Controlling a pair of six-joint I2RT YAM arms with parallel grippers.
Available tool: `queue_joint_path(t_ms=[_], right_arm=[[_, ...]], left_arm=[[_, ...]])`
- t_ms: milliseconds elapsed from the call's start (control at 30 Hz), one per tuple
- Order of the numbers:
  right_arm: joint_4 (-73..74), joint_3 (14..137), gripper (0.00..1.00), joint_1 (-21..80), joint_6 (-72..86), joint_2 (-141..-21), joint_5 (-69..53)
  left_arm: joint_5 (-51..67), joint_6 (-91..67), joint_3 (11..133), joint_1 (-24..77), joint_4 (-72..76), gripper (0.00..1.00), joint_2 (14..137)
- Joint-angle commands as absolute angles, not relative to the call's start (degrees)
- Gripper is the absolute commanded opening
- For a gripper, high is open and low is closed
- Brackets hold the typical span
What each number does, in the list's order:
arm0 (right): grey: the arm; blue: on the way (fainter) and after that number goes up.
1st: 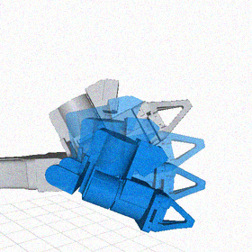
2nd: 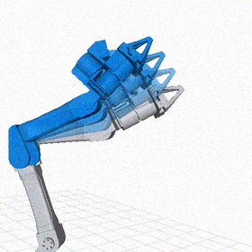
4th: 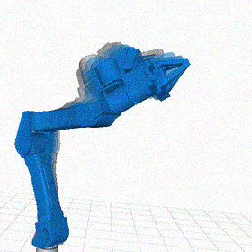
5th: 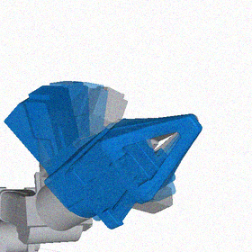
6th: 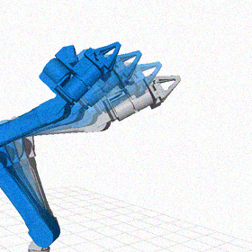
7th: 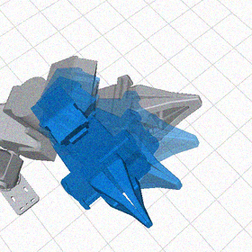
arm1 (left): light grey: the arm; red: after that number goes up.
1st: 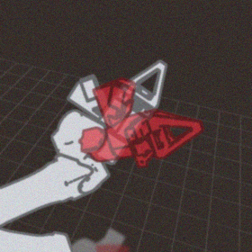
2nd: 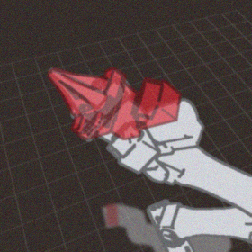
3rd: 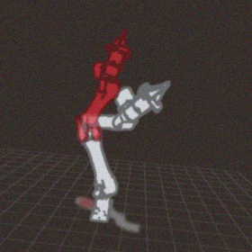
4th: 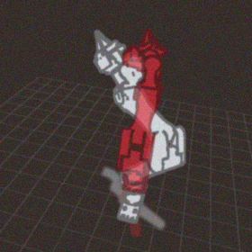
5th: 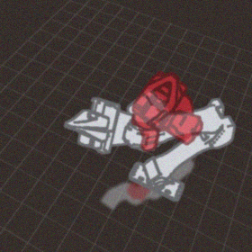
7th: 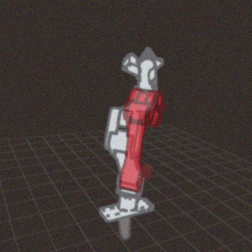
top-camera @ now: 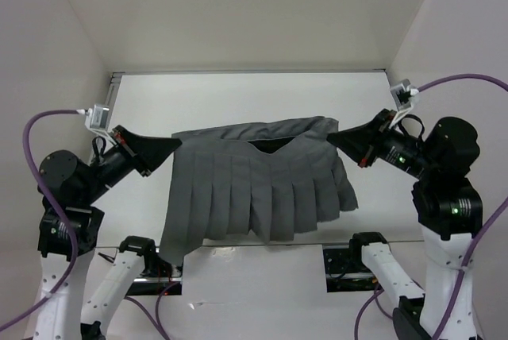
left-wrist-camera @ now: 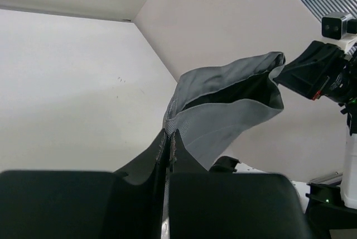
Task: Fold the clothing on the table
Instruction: Flatten the skirt out
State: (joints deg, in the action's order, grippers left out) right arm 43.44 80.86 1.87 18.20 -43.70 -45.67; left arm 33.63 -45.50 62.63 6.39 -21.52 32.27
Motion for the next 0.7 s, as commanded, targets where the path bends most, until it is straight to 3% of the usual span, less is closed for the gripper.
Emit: queue_joint_path(t_ms=[0,200,433,533,600,667], right_arm=[[41.0,81.0,0.00,1.4,21.6,-51.1,-47.0],[32.3,76.1,0.00,1.4,27.8,-66.0,-43.1],[32.0,85.5,0.01,1.4,27.9,-95.5,-34.4],[28.9,87.7,0.28,1.4,29.2,-102.3,-26.3],[27.3,89.2,0.53,1.4,29.2,-104.1,-23.6],[26.1,90.0,0.55,2.3,27.2,-104.6,-19.1]], left_arm=[[32.3,-47.2,62.6,5.8,-19.8,0.00,38.5],[29.0,-44.4,58.2,4.8,-10.7,0.00,58.8],[24.7,-40.2,70.5,3.7,-7.7,0.00,90.0],[24.2,-41.9,75.0,3.1,-5.0,0.03,99.3],[23.5,-43.8,75.8,2.5,-1.2,0.18,102.9],[22.2,-45.1,76.6,2.5,0.4,0.21,104.5]])
